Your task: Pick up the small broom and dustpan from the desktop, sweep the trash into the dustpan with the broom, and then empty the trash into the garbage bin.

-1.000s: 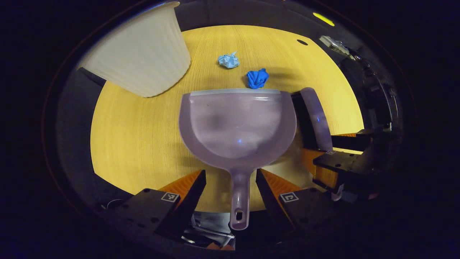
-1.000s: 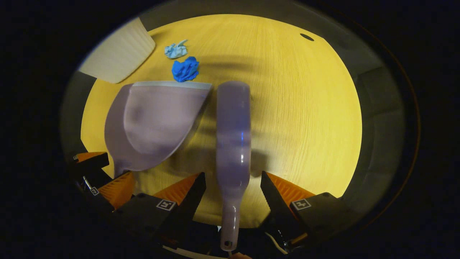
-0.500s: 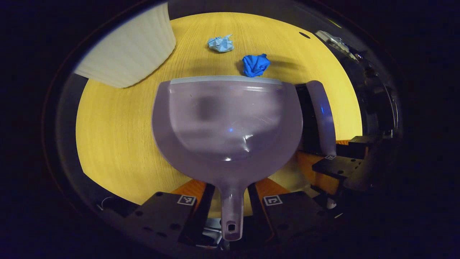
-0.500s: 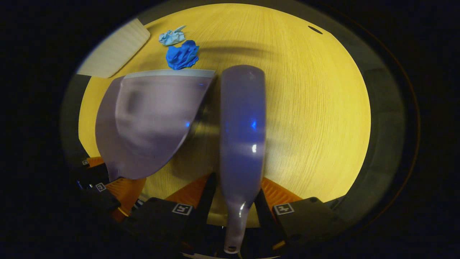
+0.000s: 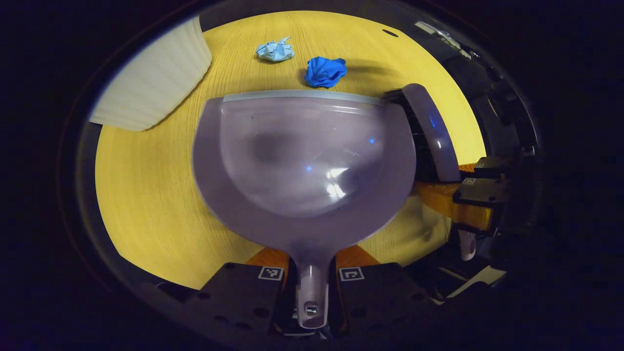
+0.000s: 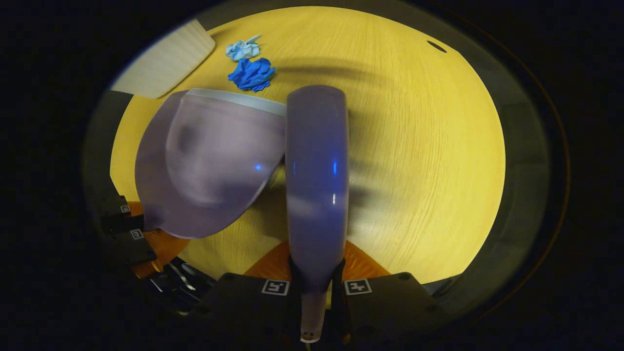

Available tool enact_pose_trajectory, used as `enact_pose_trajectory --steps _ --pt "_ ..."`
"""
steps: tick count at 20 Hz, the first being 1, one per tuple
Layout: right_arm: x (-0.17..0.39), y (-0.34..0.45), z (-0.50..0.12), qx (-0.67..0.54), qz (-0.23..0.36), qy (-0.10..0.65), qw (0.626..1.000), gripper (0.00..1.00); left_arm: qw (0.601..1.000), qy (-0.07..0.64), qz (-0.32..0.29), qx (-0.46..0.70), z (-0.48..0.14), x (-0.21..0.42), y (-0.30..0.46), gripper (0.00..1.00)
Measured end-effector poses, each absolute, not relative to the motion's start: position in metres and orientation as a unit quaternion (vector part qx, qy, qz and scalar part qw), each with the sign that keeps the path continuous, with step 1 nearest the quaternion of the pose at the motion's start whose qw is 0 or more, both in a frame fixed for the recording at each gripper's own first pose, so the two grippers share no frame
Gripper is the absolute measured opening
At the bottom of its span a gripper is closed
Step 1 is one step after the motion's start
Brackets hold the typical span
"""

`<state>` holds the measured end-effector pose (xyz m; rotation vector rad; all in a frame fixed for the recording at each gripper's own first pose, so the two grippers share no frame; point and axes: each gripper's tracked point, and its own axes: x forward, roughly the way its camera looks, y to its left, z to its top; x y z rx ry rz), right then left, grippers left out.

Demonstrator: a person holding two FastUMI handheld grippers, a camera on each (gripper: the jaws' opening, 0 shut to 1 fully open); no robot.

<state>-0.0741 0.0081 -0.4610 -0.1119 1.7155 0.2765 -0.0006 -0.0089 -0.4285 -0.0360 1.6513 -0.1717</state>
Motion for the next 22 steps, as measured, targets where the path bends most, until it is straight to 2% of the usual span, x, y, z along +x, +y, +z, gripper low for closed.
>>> enact_pose_trajectory --steps 1,4,9,11,17,20,22 --pt "-0.071 0.006 -0.453 -0.039 0.121 0.751 0.648 0.26 0.678 0.731 -0.073 -0.013 -0.428 -0.003 -0.003 0.23" --pt "-0.041 0.001 -0.43 -0.044 0.136 0.728 0.671 0.26 0.677 0.732 -0.073 0.002 -0.425 -0.012 0.011 0.25" --pt "0.07 0.013 -0.423 -0.114 0.182 0.671 0.71 0.26 0.68 0.729 -0.07 0.027 -0.416 -0.023 0.029 0.25" --pt "0.116 0.028 -0.424 -0.168 0.217 0.643 0.715 0.26 0.68 0.729 -0.069 0.034 -0.417 -0.023 0.034 0.25" --pt "0.191 0.073 -0.444 -0.3 0.313 0.589 0.682 0.26 0.681 0.726 -0.074 0.067 -0.42 -0.018 0.044 0.25" --pt "0.183 0.08 -0.478 -0.324 0.329 0.608 0.646 0.25 0.679 0.727 -0.074 0.074 -0.425 -0.018 0.046 0.27" --pt "0.165 0.071 -0.493 -0.367 0.351 0.614 0.604 0.25 0.676 0.731 -0.074 0.065 -0.427 -0.021 0.046 0.25"
